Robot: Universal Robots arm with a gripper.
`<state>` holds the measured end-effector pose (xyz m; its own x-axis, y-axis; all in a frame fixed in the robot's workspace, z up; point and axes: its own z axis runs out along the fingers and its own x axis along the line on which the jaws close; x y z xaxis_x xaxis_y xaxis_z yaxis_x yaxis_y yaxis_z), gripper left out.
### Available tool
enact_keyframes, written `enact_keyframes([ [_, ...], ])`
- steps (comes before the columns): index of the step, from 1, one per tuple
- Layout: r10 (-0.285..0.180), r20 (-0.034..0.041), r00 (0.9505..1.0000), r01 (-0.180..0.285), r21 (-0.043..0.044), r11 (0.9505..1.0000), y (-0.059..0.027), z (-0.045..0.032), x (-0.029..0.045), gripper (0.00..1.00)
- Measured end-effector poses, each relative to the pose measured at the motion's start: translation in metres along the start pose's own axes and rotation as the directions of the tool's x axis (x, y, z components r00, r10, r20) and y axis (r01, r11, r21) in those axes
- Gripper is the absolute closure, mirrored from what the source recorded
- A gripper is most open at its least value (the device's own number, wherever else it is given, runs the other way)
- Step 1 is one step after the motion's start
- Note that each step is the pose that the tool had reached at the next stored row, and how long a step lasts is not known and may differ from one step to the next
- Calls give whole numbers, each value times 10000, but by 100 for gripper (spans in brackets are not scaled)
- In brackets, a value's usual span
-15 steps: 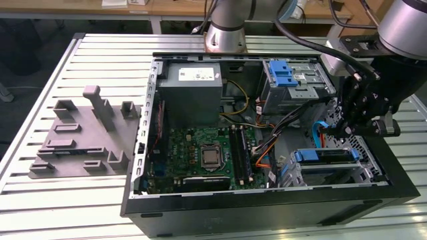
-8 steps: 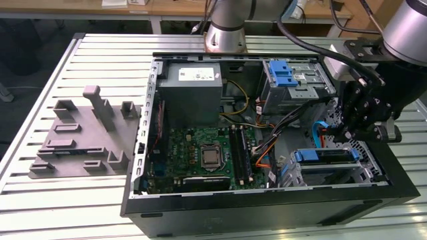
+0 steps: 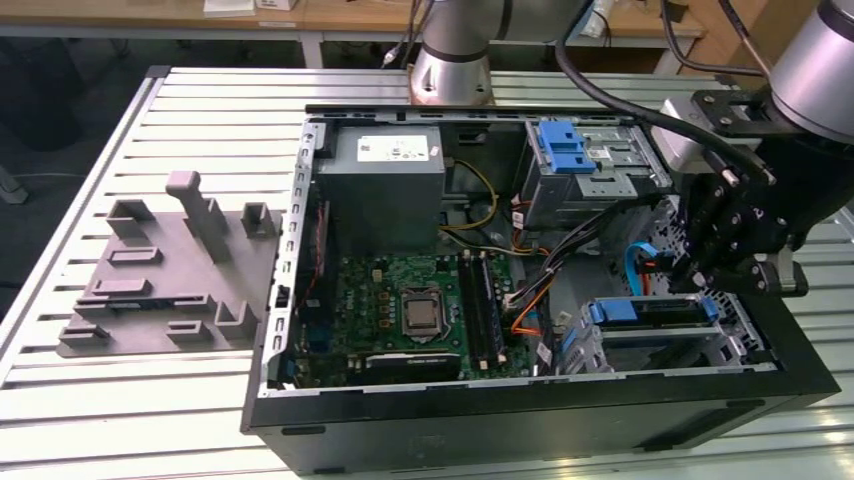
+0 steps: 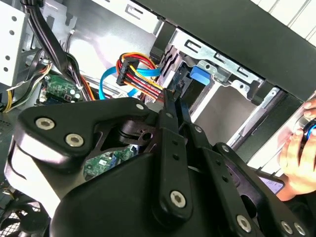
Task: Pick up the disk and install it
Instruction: 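Insert the first disk wire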
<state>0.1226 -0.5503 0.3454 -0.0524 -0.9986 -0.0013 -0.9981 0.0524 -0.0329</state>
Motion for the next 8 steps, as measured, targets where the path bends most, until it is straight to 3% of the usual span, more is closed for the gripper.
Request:
enact_keyframes([
  [8, 52, -1, 10000, -52, -45, 10000, -9, 55, 23, 84],
])
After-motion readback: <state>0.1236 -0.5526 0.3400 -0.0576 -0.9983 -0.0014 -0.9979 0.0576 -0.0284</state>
